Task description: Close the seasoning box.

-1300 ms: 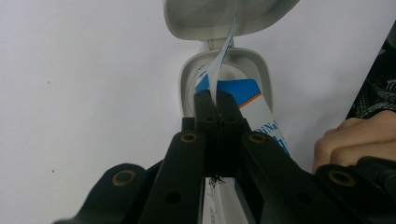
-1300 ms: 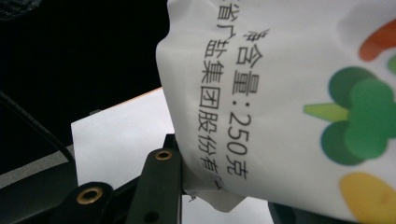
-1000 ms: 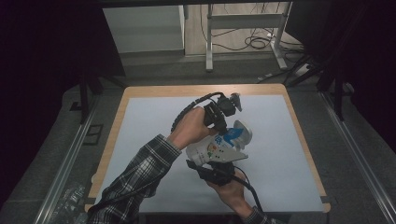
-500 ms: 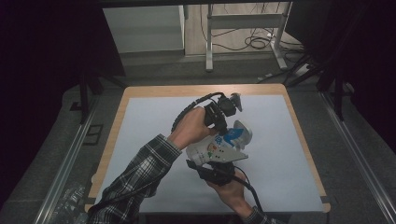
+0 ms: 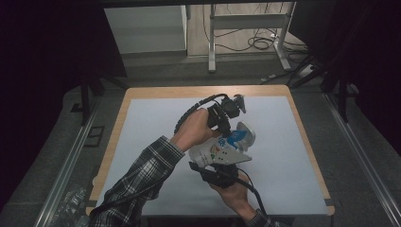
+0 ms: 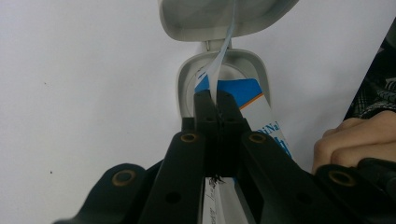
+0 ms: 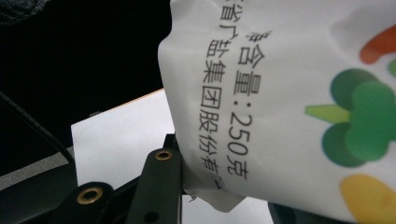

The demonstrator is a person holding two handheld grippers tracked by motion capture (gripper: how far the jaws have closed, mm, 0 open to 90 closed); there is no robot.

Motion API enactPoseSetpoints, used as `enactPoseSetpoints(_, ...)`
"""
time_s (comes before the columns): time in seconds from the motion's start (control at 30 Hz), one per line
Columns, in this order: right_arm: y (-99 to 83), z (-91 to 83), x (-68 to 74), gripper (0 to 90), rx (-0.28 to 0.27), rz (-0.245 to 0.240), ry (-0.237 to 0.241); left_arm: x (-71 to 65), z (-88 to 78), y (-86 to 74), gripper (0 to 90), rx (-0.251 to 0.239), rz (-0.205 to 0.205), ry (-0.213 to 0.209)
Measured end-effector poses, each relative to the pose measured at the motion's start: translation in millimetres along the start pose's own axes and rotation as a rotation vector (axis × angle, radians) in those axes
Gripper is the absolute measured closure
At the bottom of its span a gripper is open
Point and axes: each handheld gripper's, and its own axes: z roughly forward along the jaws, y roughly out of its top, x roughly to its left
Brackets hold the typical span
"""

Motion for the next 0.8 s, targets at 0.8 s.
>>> enactPoseSetpoints(0.8,0.5,-0.6,-0.1,71.5,-0.005,0.004,0.001,0.2,0.4,0.7,90.0,-0.001,0.001,-0.002)
